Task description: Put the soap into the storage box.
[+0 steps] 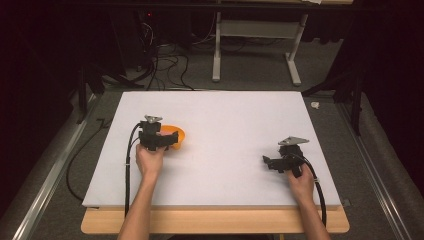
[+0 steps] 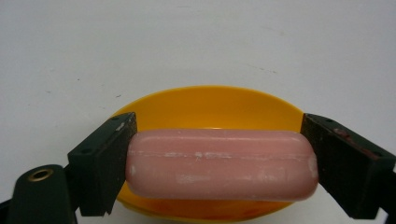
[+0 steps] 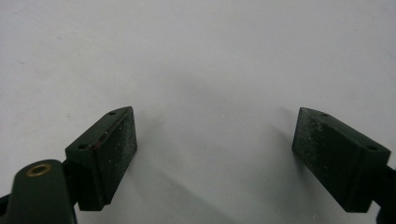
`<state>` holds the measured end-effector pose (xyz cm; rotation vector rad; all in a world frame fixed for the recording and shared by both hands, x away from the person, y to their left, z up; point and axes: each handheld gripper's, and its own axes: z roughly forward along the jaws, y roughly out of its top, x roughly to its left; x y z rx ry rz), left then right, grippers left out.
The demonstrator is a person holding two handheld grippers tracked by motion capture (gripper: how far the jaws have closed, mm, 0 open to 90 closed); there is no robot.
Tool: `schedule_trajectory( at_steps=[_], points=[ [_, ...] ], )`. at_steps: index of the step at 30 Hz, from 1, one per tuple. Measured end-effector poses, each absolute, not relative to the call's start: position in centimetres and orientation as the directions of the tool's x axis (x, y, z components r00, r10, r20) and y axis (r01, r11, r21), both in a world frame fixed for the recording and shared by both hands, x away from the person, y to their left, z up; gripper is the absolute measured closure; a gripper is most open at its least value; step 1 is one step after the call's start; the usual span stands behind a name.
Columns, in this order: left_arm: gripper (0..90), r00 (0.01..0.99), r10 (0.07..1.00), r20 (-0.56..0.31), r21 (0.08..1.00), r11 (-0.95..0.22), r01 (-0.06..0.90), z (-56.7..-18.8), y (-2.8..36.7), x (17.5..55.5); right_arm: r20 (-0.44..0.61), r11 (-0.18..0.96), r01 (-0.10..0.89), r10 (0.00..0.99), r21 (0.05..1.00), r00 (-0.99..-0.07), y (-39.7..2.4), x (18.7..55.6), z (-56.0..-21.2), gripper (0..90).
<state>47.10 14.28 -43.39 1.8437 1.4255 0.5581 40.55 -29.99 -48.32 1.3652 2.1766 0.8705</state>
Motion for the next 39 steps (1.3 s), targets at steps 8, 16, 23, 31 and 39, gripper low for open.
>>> schedule_trajectory(
  at_steps=[8, 16, 23, 31, 39],
  points=[
    [13.8, 0.291, 0.954, -0.077, 0.766, -0.13, 0.63, -43.4, 14.2, 47.2, -0.023, 0.318, 0.639, 0.905, 0.701, -0.425, -30.0, 40.5, -48.3, 14.5],
    [13.6, 0.276, 0.959, -0.065, 0.764, -0.13, 0.632, -43.5, 14.3, 47.2, -0.023, 0.317, 0.639, 0.905, 0.701, -0.425, -30.0, 40.5, -48.3, 14.6],
    [12.2, 0.277, 0.959, -0.057, 0.758, -0.139, 0.637, -43.6, 14.2, 47.4, -0.022, 0.316, 0.64, 0.906, 0.7, -0.423, -30.0, 40.5, -48.3, 14.6],
    [4.9, 0.298, 0.953, -0.055, 0.762, -0.152, 0.629, -43.2, 14.0, 47.6, -0.023, 0.317, 0.639, 0.905, 0.701, -0.425, -30.0, 40.5, -48.3, 14.5],
    [4.4, 0.306, 0.951, -0.055, 0.773, -0.153, 0.616, -42.5, 14.1, 47.1, -0.024, 0.318, 0.639, 0.905, 0.7, -0.425, -30.0, 40.5, -48.3, 14.6]
  ],
)
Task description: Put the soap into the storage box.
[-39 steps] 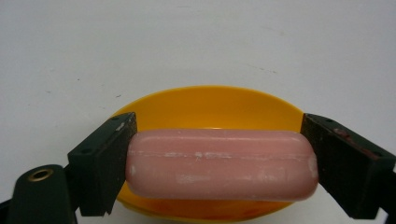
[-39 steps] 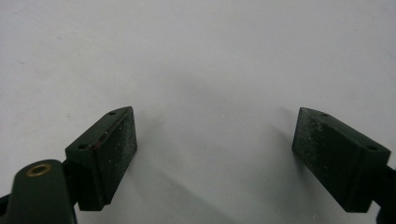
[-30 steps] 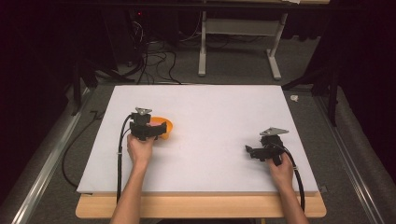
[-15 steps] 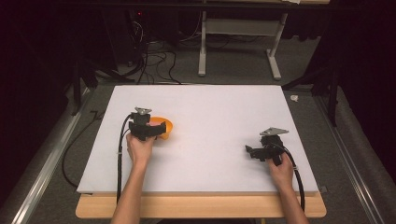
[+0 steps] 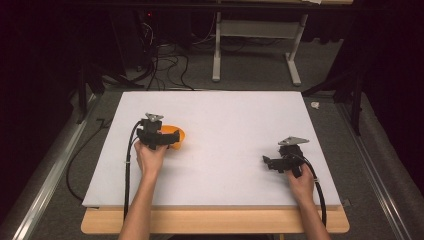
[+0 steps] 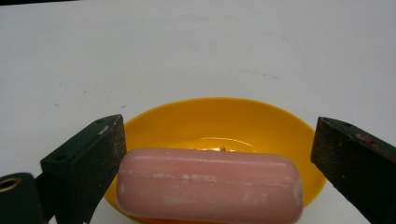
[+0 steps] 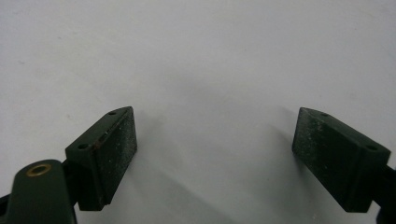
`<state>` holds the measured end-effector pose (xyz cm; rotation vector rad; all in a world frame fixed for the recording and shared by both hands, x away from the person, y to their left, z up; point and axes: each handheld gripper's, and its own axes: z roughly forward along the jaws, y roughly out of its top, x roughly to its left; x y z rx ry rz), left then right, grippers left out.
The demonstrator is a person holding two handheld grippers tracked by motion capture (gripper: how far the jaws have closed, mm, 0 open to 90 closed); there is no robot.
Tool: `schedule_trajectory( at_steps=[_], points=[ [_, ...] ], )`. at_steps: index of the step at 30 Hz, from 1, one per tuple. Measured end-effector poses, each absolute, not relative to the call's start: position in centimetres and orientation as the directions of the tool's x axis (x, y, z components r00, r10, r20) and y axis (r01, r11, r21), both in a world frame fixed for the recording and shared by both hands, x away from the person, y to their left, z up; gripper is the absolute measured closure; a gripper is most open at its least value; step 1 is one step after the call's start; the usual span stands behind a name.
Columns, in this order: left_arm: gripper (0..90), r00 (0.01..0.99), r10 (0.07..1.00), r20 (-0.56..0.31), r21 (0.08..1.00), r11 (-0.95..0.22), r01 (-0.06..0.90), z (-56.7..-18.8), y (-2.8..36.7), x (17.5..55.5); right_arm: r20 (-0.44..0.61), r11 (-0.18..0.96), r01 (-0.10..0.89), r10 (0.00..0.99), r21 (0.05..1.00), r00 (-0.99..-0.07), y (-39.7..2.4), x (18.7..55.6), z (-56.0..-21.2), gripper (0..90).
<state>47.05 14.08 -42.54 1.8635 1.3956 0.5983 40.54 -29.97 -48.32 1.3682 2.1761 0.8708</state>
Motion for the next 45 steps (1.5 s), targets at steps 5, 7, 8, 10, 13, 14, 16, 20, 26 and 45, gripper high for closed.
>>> schedule_trajectory(
  at_steps=[5, 7, 8, 10, 13, 14, 16, 20, 26, 45],
  points=[
    [5.0, 0.328, 0.943, -0.05, 0.787, -0.165, 0.594, -41.8, 14.2, 46.2, -0.023, 0.317, 0.639, 0.905, 0.701, -0.425, -30.0, 40.5, -48.3, 14.6],
    [5.2, 0.336, 0.94, -0.049, 0.793, -0.168, 0.585, -41.6, 14.2, 45.8, -0.023, 0.318, 0.639, 0.905, 0.7, -0.425, -30.0, 40.5, -48.3, 14.6],
    [5.4, 0.341, 0.939, -0.048, 0.796, -0.17, 0.581, -41.4, 14.2, 45.6, -0.023, 0.317, 0.639, 0.905, 0.7, -0.424, -30.0, 40.5, -48.3, 14.6],
    [5.8, 0.35, 0.936, -0.051, 0.804, -0.17, 0.571, -41.2, 14.1, 45.1, -0.024, 0.318, 0.639, 0.905, 0.701, -0.425, -30.0, 40.5, -48.3, 14.6],
    [6.2, 0.367, 0.929, -0.048, 0.809, -0.179, 0.56, -40.9, 14.0, 44.5, -0.025, 0.319, 0.638, 0.904, 0.701, -0.426, -30.0, 40.5, -48.3, 14.6],
    [6.5, 0.373, 0.926, -0.048, 0.811, -0.182, 0.556, -40.8, 14.0, 44.3, -0.025, 0.319, 0.638, 0.905, 0.701, -0.425, -30.0, 40.6, -48.3, 14.6],
    [7.0, 0.388, 0.92, -0.054, 0.816, -0.184, 0.548, -40.6, 13.9, 44.0, -0.025, 0.319, 0.638, 0.904, 0.701, -0.426, -30.0, 40.5, -48.3, 14.6],
    [8.2, 0.417, 0.907, -0.057, 0.819, -0.197, 0.539, -40.4, 13.7, 43.2, -0.025, 0.319, 0.638, 0.905, 0.701, -0.426, -30.0, 40.5, -48.3, 14.6],
    [9.2, 0.463, 0.884, -0.062, 0.828, -0.213, 0.518, -39.8, 13.3, 42.3, -0.025, 0.32, 0.638, 0.904, 0.701, -0.426, -30.0, 40.5, -48.3, 14.6],
    [12.4, 0.552, 0.83, -0.085, 0.833, -0.245, 0.496, -39.9, 11.4, 40.0, -0.022, 0.316, 0.64, 0.906, 0.7, -0.423, -30.0, 40.5, -48.3, 14.6]
  ],
)
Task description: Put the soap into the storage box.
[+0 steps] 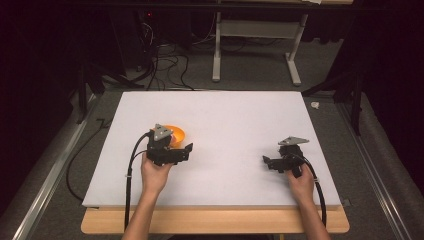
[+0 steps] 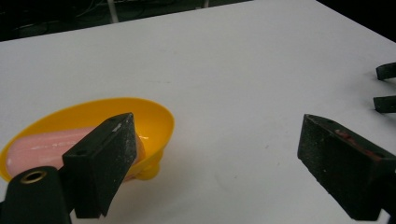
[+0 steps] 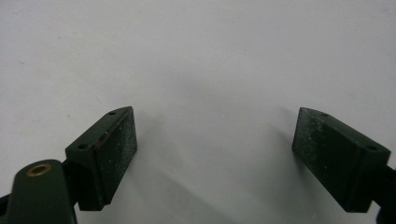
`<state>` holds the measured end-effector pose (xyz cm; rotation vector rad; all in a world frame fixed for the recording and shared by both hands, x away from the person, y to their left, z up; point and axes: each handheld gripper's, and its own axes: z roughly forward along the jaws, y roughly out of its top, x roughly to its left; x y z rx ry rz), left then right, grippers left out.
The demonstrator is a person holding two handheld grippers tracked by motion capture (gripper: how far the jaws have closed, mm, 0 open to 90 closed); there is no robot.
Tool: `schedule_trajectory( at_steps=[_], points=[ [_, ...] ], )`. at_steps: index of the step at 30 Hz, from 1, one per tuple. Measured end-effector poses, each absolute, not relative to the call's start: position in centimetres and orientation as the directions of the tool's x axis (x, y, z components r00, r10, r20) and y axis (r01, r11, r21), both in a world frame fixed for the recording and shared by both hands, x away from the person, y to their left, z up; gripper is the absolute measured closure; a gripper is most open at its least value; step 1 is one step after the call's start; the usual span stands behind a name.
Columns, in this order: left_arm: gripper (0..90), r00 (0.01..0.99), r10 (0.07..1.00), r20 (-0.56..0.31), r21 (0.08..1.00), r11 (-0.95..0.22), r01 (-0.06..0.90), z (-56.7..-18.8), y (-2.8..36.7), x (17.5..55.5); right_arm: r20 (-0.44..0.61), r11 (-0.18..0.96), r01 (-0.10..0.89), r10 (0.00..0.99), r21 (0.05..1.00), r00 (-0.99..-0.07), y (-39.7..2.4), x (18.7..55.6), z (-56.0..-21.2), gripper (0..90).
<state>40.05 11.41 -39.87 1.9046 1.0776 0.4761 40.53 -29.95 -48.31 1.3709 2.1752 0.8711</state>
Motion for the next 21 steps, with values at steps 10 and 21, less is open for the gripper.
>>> schedule_trajectory(
  at_steps=[10, 21],
  points=[
    [12.7, 0.586, 0.806, -0.088, 0.834, -0.263, 0.486, -40.2, 10.5, 39.3, -0.022, 0.316, 0.64, 0.906, 0.7, -0.423, -30.0, 40.5, -48.3, 14.6],
    [13.1, 0.615, 0.782, -0.101, 0.829, -0.276, 0.486, -40.9, 9.2, 38.8, -0.024, 0.318, 0.639, 0.905, 0.701, -0.424, -30.0, 40.5, -48.3, 14.6]
  ],
)
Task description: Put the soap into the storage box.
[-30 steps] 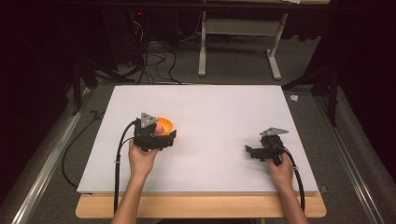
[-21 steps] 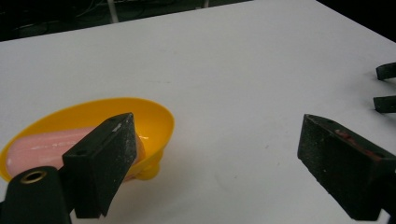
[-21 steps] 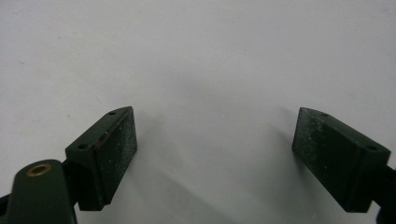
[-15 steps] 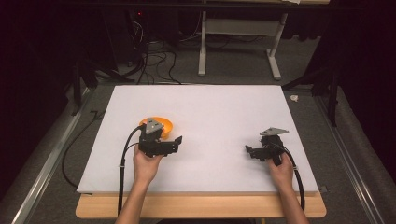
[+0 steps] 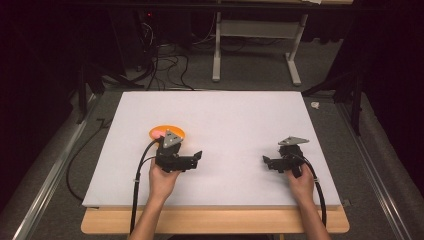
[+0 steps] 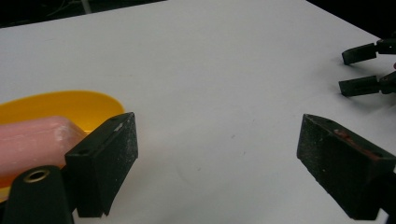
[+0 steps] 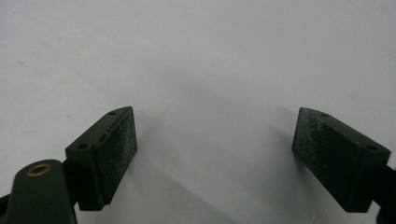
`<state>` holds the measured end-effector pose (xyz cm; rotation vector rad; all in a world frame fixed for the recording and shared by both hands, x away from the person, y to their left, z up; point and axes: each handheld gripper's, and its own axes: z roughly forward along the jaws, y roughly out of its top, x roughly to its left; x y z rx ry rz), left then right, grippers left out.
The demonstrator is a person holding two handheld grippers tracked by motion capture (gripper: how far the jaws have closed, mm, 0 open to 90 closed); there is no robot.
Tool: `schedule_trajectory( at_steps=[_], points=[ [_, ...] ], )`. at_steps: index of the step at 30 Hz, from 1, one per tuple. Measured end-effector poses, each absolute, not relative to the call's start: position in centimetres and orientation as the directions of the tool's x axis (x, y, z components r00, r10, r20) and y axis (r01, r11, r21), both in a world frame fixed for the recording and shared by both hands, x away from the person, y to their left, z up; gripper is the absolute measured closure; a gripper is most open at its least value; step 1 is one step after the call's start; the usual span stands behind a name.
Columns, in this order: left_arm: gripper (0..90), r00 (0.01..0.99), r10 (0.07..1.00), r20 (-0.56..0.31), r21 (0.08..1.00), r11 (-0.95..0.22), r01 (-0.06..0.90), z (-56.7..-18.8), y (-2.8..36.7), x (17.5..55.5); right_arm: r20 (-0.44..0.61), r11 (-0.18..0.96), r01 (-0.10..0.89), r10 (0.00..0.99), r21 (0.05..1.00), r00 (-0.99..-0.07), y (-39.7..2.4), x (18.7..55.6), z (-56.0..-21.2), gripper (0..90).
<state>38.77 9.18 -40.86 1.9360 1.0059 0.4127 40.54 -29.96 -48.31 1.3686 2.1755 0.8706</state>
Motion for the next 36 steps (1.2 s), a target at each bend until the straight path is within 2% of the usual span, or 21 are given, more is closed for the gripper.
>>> schedule_trajectory(
  at_steps=[23, 36],
  points=[
    [13.6, 0.67, 0.732, -0.128, 0.819, -0.303, 0.488, -42.4, 6.6, 38.3, -0.024, 0.317, 0.639, 0.905, 0.701, -0.424, -30.0, 40.5, -48.3, 14.6],
    [14.0, 0.68, 0.724, -0.116, 0.801, -0.337, 0.495, -43.7, 5.7, 38.3, -0.024, 0.318, 0.639, 0.905, 0.7, -0.424, -30.0, 40.5, -48.3, 14.6]
  ],
)
